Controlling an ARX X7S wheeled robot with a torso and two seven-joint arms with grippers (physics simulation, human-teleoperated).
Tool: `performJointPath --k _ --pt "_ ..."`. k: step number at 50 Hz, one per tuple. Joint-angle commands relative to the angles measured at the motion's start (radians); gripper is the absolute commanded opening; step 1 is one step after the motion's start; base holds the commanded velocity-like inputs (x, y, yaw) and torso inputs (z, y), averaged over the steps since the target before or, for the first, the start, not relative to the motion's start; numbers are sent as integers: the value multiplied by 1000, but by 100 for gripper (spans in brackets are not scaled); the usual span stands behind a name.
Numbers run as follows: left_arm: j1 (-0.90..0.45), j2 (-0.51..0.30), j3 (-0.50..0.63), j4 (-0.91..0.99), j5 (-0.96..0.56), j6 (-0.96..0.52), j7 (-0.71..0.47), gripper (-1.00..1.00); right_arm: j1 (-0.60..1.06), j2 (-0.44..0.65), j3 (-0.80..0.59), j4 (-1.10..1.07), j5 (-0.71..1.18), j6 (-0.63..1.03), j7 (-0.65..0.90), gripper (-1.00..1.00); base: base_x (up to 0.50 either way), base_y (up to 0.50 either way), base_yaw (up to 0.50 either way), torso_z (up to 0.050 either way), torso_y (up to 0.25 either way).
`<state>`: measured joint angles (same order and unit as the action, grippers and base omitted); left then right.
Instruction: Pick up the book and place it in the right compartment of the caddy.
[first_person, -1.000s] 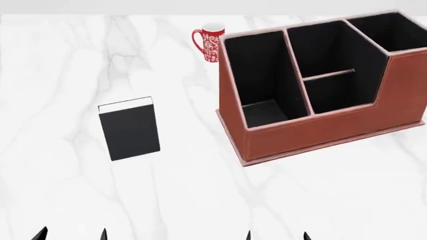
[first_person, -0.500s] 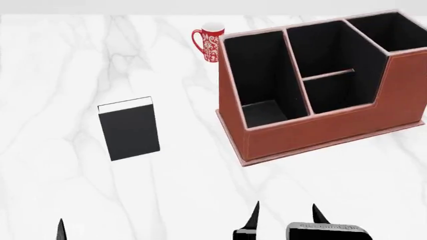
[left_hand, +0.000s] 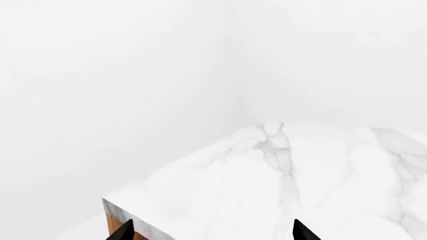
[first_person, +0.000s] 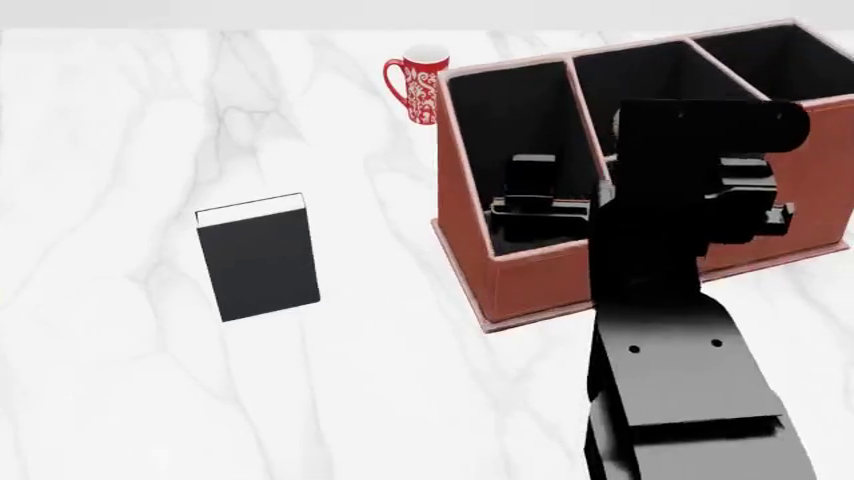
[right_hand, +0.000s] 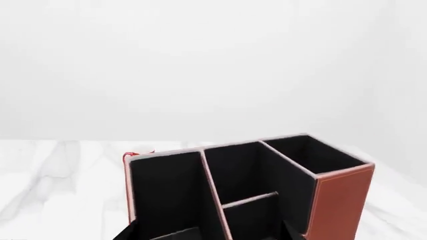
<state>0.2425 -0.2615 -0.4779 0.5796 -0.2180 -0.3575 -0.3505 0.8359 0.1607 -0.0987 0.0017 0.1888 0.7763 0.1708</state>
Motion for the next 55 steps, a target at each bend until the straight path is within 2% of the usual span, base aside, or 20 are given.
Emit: performJointPath --k 1,37,55 --pt "70 -5 -116 75 -34 -21 -20 100 156 3 -5 84 0 58 13 100 0 0 0 0 0" --pt "122 9 -164 91 -52 14 -22 100 198 12 -23 77 17 116 33 100 486 0 0 0 0" --pt "136 20 -168 74 -57 49 -16 100 188 16 -59 68 17 109 31 100 500 -130 0 0 1"
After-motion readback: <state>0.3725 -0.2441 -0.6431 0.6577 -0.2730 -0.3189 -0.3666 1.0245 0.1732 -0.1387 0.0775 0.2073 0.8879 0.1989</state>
